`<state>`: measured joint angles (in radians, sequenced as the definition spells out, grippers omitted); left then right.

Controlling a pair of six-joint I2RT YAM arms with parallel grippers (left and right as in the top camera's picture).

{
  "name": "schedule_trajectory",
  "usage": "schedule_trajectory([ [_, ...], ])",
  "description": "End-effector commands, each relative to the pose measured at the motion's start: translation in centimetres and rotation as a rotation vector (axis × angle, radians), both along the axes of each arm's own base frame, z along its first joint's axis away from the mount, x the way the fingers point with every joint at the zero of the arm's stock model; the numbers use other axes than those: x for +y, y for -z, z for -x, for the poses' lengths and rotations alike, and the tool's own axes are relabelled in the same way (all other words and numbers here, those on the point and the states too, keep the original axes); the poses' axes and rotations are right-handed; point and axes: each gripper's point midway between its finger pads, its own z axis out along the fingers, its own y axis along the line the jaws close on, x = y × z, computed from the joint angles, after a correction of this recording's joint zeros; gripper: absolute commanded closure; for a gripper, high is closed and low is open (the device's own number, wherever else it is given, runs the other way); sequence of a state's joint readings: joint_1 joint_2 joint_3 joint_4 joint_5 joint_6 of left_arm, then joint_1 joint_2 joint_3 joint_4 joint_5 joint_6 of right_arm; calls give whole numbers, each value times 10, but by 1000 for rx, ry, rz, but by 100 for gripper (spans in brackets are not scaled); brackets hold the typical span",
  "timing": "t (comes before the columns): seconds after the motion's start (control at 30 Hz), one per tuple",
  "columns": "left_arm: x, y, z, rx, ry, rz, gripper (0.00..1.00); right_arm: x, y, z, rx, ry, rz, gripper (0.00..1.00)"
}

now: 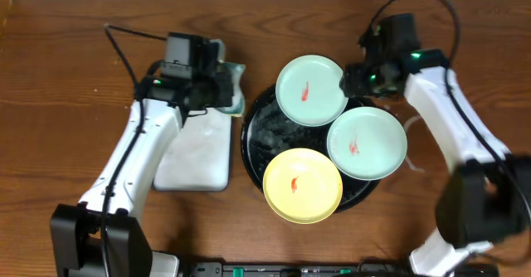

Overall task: Clean dirty plates on tray and stack at the side
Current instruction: 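Lift the sponge and move it over the back green plate, then hold the green plate with right gripper, scrub it with left sponge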

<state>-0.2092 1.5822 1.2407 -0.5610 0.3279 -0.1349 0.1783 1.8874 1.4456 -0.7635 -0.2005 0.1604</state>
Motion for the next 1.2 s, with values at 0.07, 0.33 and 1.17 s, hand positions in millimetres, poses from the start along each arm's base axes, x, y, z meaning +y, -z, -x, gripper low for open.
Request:
schedule_trajectory([
  [0.07,-28,-17,-6,-69,57,39,92,6,35,-11,35,1,10,48],
  [0.33,-61,-21,-19,-107,34,123,93,18,74,-10,88,-22,17,87],
  [1.17,-144,159,13,349,-130,134,93,21,79,23,219,20,71,99],
])
